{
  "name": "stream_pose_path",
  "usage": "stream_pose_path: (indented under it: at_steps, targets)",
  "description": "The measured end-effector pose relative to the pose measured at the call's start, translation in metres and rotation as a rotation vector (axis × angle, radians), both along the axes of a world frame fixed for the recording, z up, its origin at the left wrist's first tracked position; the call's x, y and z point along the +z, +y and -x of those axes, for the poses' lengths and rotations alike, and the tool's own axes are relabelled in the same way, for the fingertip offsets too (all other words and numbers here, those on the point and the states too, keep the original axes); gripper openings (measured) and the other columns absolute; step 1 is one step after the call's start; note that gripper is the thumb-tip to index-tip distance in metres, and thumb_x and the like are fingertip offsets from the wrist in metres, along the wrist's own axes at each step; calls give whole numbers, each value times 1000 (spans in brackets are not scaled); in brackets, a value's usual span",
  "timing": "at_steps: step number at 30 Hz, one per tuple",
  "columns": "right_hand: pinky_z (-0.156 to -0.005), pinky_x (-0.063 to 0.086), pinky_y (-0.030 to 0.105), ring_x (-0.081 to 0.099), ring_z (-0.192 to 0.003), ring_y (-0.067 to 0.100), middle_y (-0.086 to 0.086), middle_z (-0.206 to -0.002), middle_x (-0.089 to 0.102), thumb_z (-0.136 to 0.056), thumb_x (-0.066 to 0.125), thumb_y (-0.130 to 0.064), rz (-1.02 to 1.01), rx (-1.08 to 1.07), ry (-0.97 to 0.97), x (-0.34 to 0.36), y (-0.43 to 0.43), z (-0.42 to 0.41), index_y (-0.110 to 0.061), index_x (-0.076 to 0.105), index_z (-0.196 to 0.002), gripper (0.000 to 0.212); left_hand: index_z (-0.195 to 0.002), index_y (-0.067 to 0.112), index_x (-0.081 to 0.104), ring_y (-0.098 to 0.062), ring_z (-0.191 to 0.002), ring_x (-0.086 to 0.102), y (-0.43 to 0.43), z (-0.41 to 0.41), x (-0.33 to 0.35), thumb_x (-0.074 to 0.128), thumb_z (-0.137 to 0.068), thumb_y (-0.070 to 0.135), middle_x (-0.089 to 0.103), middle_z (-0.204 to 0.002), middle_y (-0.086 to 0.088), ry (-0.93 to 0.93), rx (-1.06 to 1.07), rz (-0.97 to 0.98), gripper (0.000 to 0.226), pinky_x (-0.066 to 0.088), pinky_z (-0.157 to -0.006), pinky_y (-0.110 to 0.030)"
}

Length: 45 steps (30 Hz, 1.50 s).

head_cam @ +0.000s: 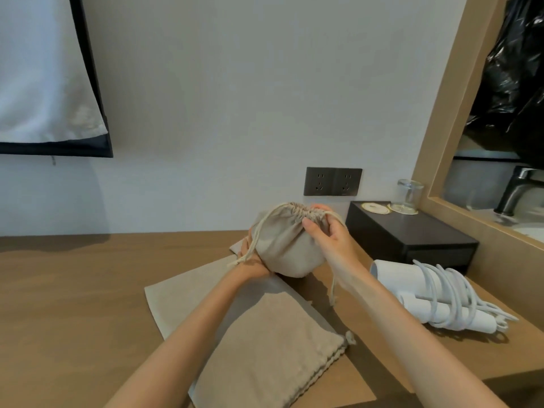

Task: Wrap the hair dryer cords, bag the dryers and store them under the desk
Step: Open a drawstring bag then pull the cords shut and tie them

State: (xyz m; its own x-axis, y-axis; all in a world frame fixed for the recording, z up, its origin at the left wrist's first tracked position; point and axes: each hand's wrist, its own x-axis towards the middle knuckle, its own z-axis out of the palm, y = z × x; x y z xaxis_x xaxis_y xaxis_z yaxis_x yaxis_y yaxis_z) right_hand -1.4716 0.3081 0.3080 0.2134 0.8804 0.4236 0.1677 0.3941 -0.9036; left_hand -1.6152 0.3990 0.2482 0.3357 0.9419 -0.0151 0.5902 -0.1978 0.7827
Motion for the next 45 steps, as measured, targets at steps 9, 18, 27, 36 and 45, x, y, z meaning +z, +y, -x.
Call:
stream_pose_path:
  at_steps: [9,18,27,36,45]
  targets:
    - [-103,42,27,50,-121,2,-12,-128,57,-95,53,-24,42,68,-67,-34,-16,3,-35,50,-125,32,-148,31,-15,7,-133,1,-51,25,19,70,-82,30,-15,-139,30,-484,-181,-14,108,15,-108,-22]
    - [-101,41,25,53,-116,2,-9,-121,60,-101,41,-21,-124,-171,-104,-44,-31,12,-29,69,-101,29,-84,23,55,4,-125,45,-81,-1,31,24,-103,32,63,-114,26,-654,-82,-465,37,26,-108,-22]
    - [-69,45,36,55,-73,9,-2,-73,60,-98,26,-43,-150,-253,-651,-69,-39,5,-15,62,-79,49,-75,19,44,-22,-69,55,-78,9,-19,31,-102,31,56,-72,-9,-392,81,-434,33,42,-69,-38]
    - [-65,51,37,59,-64,7,-5,-65,64,-93,26,-61,-82,-275,-705,-63,-52,4,-17,71,-85,63,-108,23,57,-9,-83,53,-89,18,-17,37,-101,29,50,-101,5,-104,-10,-541,22,38,-73,-21]
    - [-78,33,22,51,-97,16,0,-98,52,-102,35,-31,48,-297,-987,-37,-13,4,-10,65,-104,37,-147,22,29,-18,-137,24,-69,7,14,30,-99,21,26,-154,5,252,21,-457,48,22,-109,-29]
